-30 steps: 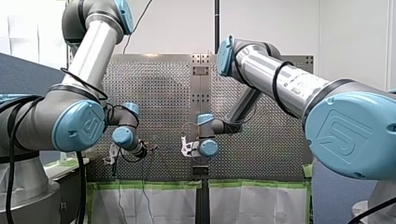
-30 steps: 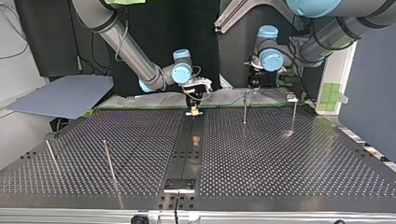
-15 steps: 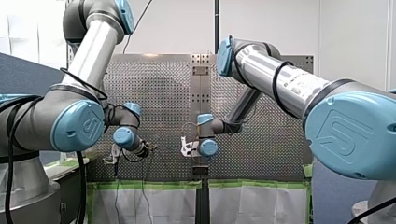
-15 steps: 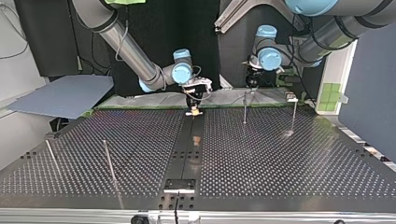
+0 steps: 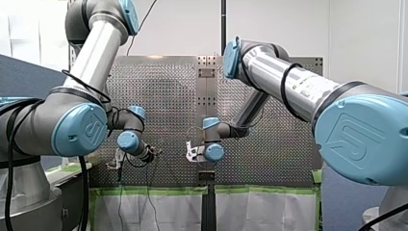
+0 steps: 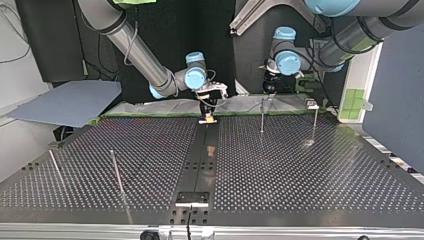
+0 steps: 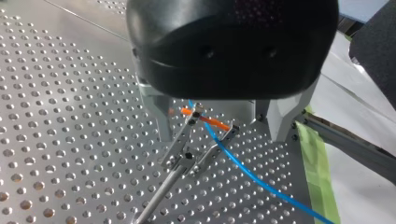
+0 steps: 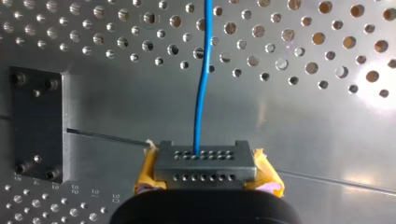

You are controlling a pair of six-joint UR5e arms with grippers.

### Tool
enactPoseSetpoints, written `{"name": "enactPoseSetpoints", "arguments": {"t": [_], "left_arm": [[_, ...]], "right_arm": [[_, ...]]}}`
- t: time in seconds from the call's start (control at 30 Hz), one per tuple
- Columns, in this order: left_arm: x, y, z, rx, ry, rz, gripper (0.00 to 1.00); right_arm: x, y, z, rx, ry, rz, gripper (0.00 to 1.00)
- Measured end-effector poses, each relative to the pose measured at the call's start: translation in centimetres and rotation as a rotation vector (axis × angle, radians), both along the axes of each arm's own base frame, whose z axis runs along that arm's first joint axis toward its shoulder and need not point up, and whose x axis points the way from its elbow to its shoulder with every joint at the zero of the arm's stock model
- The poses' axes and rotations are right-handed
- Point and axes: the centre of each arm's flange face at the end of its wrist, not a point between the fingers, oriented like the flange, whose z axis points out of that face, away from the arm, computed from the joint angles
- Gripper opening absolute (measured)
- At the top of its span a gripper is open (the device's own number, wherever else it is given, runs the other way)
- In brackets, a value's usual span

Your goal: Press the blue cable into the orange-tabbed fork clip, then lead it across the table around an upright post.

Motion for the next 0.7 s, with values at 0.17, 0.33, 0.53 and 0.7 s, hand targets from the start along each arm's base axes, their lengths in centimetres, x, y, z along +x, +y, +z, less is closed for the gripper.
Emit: {"name": "enactPoseSetpoints", "arguments": {"t": [0.17, 0.33, 0.53, 0.7], "left_arm": [[0.00, -0.01, 0.02, 0.001, 0.000, 0.000, 1.00], [-0.03, -0.10, 0.03, 0.013, -0.002, -0.010, 1.00], [-0.09, -0.37, 0.05, 0.056, -0.008, -0.037, 1.00], [0.04, -0.62, 0.17, 0.088, -0.016, -0.055, 1.00]], "right_arm": [[0.00, 0.03, -0.02, 0.001, 0.001, 0.000, 0.00], [0.02, 0.07, -0.05, 0.002, 0.002, 0.001, 0.00], [0.02, 0.07, -0.09, 0.002, 0.002, 0.001, 0.00], [0.04, 0.07, -0.10, 0.000, 0.000, 0.000, 0.00]]}}
